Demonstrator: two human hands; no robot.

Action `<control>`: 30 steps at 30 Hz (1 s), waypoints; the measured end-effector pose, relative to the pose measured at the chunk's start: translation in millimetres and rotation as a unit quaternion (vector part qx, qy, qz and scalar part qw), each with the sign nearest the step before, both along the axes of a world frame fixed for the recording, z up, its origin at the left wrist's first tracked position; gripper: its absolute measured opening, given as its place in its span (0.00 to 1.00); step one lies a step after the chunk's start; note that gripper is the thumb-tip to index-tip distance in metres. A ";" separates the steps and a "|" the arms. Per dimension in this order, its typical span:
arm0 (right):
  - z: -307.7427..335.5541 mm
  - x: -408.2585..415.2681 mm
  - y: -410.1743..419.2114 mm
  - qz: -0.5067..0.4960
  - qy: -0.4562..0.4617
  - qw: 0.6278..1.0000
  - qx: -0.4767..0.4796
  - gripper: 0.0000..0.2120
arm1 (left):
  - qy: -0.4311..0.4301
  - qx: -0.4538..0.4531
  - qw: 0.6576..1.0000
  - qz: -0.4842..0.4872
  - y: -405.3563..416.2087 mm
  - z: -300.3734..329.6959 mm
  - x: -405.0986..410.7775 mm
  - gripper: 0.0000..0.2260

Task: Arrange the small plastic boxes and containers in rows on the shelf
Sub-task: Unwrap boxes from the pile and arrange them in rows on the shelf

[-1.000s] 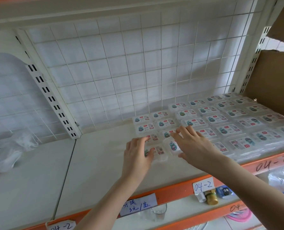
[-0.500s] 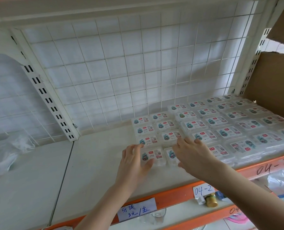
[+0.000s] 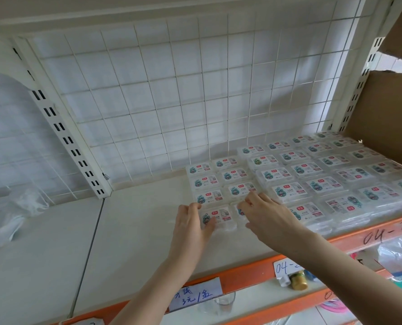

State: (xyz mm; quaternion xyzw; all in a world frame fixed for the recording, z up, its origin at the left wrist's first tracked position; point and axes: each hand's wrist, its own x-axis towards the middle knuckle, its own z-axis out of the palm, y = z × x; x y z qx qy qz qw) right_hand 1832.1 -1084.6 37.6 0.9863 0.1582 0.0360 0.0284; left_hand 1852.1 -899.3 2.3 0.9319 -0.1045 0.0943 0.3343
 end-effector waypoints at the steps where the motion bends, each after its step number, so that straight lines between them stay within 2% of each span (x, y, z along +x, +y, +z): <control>1: -0.4 -0.9 0.4 0.007 -0.002 1.000 0.009 0.19 | -0.005 -0.001 1.000 0.005 -1.3 0.8 -0.7 0.21; 5: -0.3 -2.2 2.5 0.005 -0.005 1.000 0.028 0.20 | -0.001 0.000 1.000 0.019 -2.8 2.7 -1.1 0.20; 11: -0.4 -0.6 2.9 -0.003 -0.006 0.999 0.034 0.19 | 0.041 0.041 0.997 -0.043 5.2 10.1 -2.9 0.31; 15: -2.2 -0.5 5.5 -0.013 -0.019 0.999 0.035 0.15 | 0.025 0.081 0.994 -0.065 6.3 9.0 -4.8 0.25; 20: -4.1 -2.9 5.7 -0.018 -0.036 0.999 0.037 0.11 | 0.017 0.083 0.995 -0.051 6.0 5.5 -4.9 0.23; 30: 1.4 0.8 7.4 -0.026 -0.021 0.996 0.082 0.13 | 0.029 0.040 0.996 -0.079 9.8 0.5 -3.3 0.24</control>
